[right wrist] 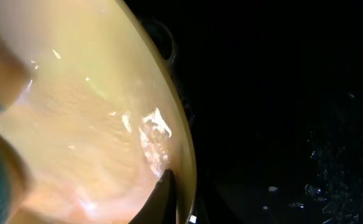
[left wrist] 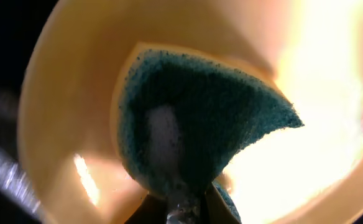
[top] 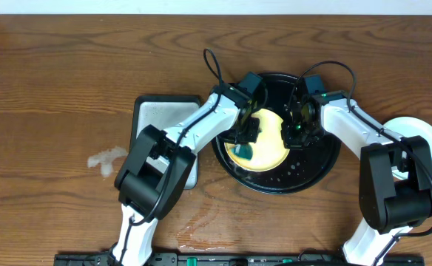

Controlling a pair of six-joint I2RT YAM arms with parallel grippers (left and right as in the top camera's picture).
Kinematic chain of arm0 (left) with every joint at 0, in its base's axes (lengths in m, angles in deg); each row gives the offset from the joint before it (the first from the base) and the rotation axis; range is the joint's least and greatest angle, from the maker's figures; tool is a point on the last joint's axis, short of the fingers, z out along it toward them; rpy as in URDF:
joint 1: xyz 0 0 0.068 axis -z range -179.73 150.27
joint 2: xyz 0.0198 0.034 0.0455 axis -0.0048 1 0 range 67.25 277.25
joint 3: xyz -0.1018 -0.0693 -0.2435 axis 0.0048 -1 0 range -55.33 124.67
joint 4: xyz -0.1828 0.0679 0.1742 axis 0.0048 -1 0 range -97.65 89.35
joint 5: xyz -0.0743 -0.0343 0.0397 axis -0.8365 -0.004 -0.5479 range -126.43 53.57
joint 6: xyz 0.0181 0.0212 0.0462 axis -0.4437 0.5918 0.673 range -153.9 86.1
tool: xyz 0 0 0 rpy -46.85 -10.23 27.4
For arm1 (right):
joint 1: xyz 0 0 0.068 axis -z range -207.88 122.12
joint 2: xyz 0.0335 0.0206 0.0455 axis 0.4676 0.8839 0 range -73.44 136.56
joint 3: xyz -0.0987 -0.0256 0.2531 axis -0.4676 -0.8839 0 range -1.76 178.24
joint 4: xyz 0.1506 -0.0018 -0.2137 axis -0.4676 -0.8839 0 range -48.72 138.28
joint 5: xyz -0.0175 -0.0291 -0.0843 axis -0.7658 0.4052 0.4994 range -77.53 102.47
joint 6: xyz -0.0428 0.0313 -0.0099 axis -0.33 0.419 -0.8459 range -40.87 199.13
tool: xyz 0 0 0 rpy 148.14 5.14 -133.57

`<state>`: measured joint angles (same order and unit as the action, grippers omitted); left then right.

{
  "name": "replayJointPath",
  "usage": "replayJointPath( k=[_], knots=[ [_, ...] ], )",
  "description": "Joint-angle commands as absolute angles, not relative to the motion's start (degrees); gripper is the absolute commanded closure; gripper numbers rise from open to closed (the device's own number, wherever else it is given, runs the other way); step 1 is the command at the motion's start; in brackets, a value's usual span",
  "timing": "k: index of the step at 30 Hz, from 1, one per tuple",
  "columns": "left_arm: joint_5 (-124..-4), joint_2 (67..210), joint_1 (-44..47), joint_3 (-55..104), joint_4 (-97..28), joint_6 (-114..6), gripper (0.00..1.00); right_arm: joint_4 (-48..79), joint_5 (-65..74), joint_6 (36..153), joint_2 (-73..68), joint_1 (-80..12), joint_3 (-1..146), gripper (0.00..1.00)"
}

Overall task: Clean dirty plates on tray and stack at the side
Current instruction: 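Return the sponge to the small tray with the left gripper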

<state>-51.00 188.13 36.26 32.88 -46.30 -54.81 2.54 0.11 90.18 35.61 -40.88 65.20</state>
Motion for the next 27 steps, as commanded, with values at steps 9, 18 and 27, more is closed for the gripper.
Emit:
replayJointPath(
  k=[9, 18, 27],
  knots=[
    [-38.4, 170.2, 26.0, 33.9, -61.4, -54.5, 0.93, 2.2, 2.9, 87.6, 36.3, -40.3, 64.5, 0.97],
    [-34.6, 170.1, 13.4, 24.7, -58.9, -51.7, 0.93, 2.3, 6.9, 88.7, 33.3, -40.4, 64.7, 0.99],
    [-34.9, 169.4, 11.2, 19.0, -57.1, -51.7, 0.56, 1.6, 19.3, 88.2, 18.3, -44.4, 64.7, 0.99]
  ],
)
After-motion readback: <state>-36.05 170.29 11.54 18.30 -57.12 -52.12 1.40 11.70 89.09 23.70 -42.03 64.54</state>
